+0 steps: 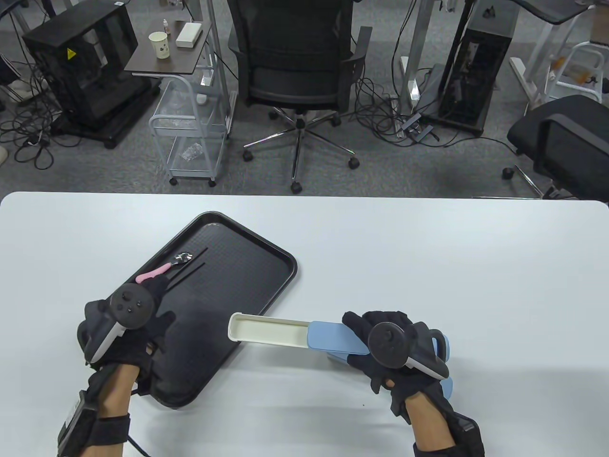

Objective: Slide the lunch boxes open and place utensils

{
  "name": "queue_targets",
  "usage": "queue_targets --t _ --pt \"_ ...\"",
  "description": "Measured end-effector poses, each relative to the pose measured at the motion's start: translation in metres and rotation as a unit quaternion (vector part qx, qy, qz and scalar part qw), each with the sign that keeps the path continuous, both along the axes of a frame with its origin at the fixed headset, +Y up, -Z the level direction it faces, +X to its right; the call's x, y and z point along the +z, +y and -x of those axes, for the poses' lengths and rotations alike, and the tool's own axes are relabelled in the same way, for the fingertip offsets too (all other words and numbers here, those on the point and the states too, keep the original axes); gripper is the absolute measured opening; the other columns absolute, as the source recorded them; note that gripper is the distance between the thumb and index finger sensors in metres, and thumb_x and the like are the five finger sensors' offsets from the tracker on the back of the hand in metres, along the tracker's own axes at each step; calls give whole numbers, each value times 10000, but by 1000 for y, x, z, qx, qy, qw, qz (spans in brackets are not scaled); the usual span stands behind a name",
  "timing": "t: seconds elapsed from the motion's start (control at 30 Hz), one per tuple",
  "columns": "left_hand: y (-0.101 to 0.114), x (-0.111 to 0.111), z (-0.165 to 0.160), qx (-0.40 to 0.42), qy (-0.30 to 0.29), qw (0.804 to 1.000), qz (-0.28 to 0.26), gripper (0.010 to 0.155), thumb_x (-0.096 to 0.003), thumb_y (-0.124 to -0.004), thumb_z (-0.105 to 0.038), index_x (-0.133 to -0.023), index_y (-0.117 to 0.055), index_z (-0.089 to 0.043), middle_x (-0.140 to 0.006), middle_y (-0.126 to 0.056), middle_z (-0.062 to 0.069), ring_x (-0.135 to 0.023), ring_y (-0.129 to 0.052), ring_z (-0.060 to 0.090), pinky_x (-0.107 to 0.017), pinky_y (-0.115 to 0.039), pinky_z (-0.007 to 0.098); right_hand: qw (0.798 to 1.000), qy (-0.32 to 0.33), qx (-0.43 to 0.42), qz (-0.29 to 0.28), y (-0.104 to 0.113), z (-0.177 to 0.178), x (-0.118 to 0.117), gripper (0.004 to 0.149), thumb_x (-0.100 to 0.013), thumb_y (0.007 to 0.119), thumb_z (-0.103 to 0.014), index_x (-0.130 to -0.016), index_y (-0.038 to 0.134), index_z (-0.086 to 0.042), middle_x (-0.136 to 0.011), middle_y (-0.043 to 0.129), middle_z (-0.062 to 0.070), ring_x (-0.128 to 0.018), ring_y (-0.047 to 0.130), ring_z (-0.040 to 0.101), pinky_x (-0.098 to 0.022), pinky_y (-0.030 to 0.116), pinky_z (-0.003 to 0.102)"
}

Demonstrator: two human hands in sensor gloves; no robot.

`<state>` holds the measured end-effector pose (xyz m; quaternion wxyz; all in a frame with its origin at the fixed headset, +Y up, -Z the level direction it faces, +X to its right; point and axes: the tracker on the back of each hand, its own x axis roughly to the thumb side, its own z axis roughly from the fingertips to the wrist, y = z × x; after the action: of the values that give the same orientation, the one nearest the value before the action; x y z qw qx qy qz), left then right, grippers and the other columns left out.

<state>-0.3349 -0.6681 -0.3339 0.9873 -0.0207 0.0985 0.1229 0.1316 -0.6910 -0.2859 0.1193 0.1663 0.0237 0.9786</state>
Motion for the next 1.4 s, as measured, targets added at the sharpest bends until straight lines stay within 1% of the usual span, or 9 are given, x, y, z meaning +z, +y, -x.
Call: queue_targets --t 0.1,0.3,0.53,0.63,0.73,0.8,1.0,1.13,1.4 --pt "-12 -19 11 -15 33 999 36 721 -418 -868 -397 -1055 -539 -319 -1125 -585 -28 -969 -590 342 -713 -384 571 1000 -2 -1 0 0 -1 0 769 -423 900 -490 -1053 468 -399 -1043 562 98 -983 603 390 -746 398 659" --pt "-52 -47 35 -63 117 985 109 706 -413 -867 -411 -1045 -568 -311 -1109 -614 -15 -948 -619 330 -706 -407 565 1000 -3 2 3 1 -2 0 769 -423 901 -489 -1053 471 -398 -1042 566 98 -982 605 392 -746 398 659" --pt "-85 -57 43 -143 160 959 186 712 -415 -860 -427 -1049 -562 -301 -1108 -611 1 -948 -621 324 -706 -414 564 1000 -2 12 12 -3 0 -2 769 -423 902 -489 -1054 473 -397 -1042 567 99 -981 606 393 -746 398 659" --pt "-94 -59 44 -158 165 952 205 698 -418 -855 -418 -1044 -569 -301 -1100 -623 -1 -939 -632 318 -703 -418 561 1000 -1 13 13 -3 0 -2 769 -422 903 -489 -1054 474 -397 -1042 569 97 -982 607 393 -746 398 659" --pt "-99 -62 40 -161 157 953 203 654 -418 -852 -388 -1022 -618 -297 -1068 -665 11 -905 -659 304 -697 -428 555 1000 -2 9 14 -3 -1 -3 769 -423 903 -490 -1054 473 -396 -1042 568 98 -982 608 391 -746 398 659" --pt "-100 -63 36 -183 153 949 206 619 -419 -849 -381 -997 -654 -273 -1021 -718 18 -880 -684 296 -695 -436 553 1000 -3 8 15 -3 -2 -3 768 -423 903 -489 -1054 475 -395 -1042 568 98 -981 608 393 -745 399 660" --pt "-106 -65 22 -246 136 942 184 483 -430 -817 -335 -890 -731 -217 -876 -818 48 -800 -761 284 -679 -485 557 1000 -3 1 18 -4 -3 -3 768 -422 903 -490 -1053 476 -395 -1041 571 97 -980 611 393 -745 400 659" --pt "-109 -66 17 -284 118 930 200 484 -435 -786 -355 -896 -716 -228 -887 -805 50 -808 -750 283 -685 -480 554 1000 -5 -1 17 -3 -5 -3 767 -423 903 -491 -1053 477 -395 -1041 572 98 -980 611 392 -745 402 658" --pt "-108 -67 16 -312 98 926 189 475 -436 -767 -367 -885 -748 -214 -879 -841 61 -806 -778 290 -680 -499 555 1000 -3 -1 18 -4 -5 -4 769 -423 902 -492 -1054 474 -397 -1042 571 96 -980 612 392 -747 401 657"
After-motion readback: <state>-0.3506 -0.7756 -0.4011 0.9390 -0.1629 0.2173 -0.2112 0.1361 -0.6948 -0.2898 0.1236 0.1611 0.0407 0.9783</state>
